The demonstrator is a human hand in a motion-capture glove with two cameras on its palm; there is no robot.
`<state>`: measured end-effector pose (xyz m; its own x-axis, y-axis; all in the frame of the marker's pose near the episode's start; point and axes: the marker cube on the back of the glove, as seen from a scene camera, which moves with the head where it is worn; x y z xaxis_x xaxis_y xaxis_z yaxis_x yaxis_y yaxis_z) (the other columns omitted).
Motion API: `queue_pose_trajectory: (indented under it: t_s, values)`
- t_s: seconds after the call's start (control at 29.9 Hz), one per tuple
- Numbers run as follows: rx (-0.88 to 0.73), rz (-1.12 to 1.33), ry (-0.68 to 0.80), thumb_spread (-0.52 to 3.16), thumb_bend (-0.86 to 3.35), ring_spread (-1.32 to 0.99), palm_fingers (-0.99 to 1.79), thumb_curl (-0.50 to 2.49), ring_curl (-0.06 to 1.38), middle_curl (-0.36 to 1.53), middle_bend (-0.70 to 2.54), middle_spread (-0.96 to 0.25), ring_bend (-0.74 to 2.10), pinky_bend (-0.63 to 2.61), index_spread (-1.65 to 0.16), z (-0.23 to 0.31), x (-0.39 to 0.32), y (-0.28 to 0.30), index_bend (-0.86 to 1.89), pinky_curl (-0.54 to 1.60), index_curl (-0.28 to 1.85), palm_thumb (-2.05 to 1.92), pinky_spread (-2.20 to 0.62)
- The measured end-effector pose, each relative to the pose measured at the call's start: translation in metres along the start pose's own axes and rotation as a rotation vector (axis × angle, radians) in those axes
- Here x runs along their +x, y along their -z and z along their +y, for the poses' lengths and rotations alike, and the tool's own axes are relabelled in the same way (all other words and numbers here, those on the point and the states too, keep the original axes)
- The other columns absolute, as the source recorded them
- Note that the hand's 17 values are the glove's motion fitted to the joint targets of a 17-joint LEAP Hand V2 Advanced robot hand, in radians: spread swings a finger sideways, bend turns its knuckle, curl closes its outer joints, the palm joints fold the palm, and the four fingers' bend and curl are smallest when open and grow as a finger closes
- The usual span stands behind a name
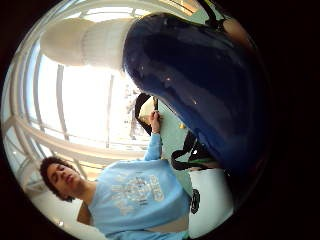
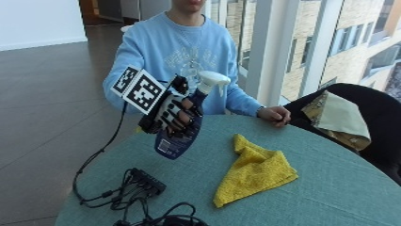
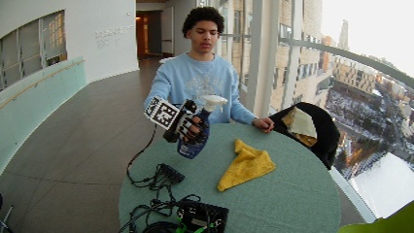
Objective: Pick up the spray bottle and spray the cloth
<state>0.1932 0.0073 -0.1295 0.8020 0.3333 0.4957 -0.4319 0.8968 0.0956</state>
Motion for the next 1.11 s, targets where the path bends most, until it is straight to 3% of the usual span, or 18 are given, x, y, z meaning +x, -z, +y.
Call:
queue_pose_trajectory:
  t_s: [0.3,0.64,1.11]
  values:
    - [-0.196,0.274,-0.081,0.83,-0.02,-0.05,1.00,0.55,0.38,0.42,0.23,-0.10,0.52,0.36,-0.30,-0.035,-0.007,-0.001,0.08,0.38,0.20,0.92,0.07]
    - [-0.316,0.411,-0.161,0.81,-0.02,-0.05,1.00,0.57,0.38,0.43,0.23,-0.10,0.52,0.36,-0.30,-0.054,-0.004,-0.010,0.08,0.38,0.19,0.92,0.06]
    - [-0.360,0.534,-0.190,0.80,-0.02,-0.05,1.00,0.60,0.38,0.43,0.23,-0.09,0.52,0.36,-0.30,-0.055,0.002,-0.023,0.08,0.37,0.19,0.91,0.06]
